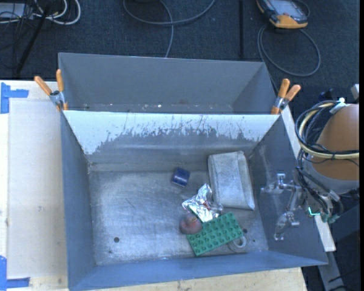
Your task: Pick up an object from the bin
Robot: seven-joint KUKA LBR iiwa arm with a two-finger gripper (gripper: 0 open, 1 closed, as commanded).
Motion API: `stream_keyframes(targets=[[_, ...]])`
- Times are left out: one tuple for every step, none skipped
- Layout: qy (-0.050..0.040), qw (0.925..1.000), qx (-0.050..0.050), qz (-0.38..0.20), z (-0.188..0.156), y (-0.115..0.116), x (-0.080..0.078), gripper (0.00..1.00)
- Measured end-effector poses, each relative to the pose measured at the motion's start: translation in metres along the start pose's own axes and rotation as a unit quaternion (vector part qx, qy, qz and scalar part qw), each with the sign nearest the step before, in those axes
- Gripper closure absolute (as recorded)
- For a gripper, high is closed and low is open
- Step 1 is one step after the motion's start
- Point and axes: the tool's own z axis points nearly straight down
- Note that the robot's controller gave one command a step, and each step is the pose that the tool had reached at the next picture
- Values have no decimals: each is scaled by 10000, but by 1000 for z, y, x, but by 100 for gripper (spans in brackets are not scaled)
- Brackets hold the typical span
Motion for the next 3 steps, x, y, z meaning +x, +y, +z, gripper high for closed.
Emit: stream_keyframes(targets=[[-62, 9998, 13, -166, 85, 36, 10, 0], [-35, 10000, -7, 44, 66, 103, 18, 0], [-28, 9986, 7, -526, 66, 127, 20, 0]])
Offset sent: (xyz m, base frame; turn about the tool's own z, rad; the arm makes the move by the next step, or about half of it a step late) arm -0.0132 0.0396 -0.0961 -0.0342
